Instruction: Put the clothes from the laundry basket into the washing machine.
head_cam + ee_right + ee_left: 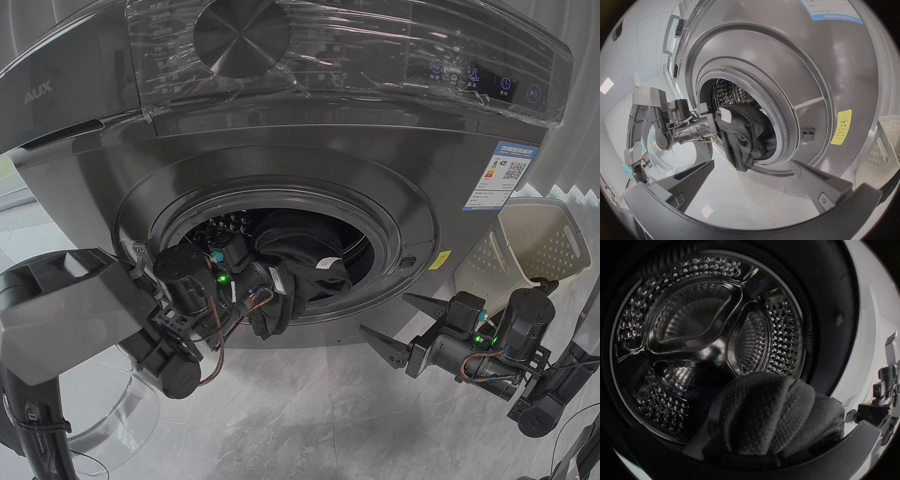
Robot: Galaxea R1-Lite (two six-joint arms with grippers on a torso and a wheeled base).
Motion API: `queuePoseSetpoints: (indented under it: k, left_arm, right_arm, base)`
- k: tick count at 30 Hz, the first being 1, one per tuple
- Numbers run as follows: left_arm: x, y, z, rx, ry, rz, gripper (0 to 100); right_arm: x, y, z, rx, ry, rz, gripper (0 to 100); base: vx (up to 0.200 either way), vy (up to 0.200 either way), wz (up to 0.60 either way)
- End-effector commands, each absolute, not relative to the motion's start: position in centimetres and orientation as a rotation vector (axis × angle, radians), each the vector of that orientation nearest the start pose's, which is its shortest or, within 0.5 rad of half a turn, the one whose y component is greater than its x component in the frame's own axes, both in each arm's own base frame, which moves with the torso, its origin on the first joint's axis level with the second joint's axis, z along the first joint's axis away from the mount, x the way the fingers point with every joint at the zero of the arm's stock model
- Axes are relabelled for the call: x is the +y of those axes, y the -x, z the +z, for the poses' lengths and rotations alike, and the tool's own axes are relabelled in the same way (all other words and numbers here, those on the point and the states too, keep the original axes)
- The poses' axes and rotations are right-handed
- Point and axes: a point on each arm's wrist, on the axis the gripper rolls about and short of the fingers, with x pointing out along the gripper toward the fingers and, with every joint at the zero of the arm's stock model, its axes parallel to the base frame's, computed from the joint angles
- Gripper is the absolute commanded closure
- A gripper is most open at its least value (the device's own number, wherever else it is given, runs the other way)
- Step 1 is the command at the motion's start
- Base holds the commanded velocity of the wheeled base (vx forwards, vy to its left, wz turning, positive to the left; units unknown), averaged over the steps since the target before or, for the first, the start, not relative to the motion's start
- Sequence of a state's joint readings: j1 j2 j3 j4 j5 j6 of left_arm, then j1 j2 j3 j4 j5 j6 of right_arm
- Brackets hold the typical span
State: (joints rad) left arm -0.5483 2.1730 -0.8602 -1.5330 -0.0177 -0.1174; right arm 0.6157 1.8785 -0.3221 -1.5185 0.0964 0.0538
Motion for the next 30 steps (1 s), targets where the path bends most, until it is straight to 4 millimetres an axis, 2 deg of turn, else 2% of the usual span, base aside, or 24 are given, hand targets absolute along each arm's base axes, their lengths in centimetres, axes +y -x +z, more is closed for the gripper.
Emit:
queuePoseSetpoints:
  k: [1,7,10,16,20,24,25,30]
  left_arm:
    - [-22.0,-36.9,8.6,-0.154,0.164,-0.547,100]
    - [-22.3,-40.9,10.1,-0.189,0.171,-0.467,100]
    - [-22.6,-42.2,11.3,-0.199,0.179,-0.453,100]
    - [-22.4,-45.1,12.5,-0.232,0.189,-0.373,100]
    - [-22.4,-45.9,12.9,-0.264,0.203,-0.338,100]
    - [-22.3,-45.8,12.9,-0.262,0.204,-0.327,100]
    - [-22.4,-45.7,12.8,-0.258,0.203,-0.330,0]
    - [-22.6,-44.7,12.6,-0.221,0.211,-0.343,0]
  right_arm:
    - [16.0,-22.1,11.0,0.046,-0.044,0.715,0]
    - [16.2,-22.0,11.0,0.048,-0.044,0.723,0]
    - [16.3,-22.0,11.0,0.048,-0.043,0.725,0]
    - [16.4,-21.9,11.0,0.047,-0.045,0.729,0]
    - [16.4,-21.9,11.0,0.049,-0.046,0.729,0]
    - [16.4,-21.9,11.0,0.047,-0.045,0.729,0]
    - [16.4,-21.9,11.0,0.047,-0.045,0.729,0]
    - [16.4,-21.9,10.9,0.049,-0.045,0.729,0]
  base:
    - [0.000,0.000,0.00]
    - [0.000,0.000,0.00]
    - [0.000,0.000,0.00]
    - [0.000,0.000,0.00]
    - [0.000,0.000,0.00]
    - [0.000,0.000,0.00]
    - [0.000,0.000,0.00]
    - [0.000,0.000,0.00]
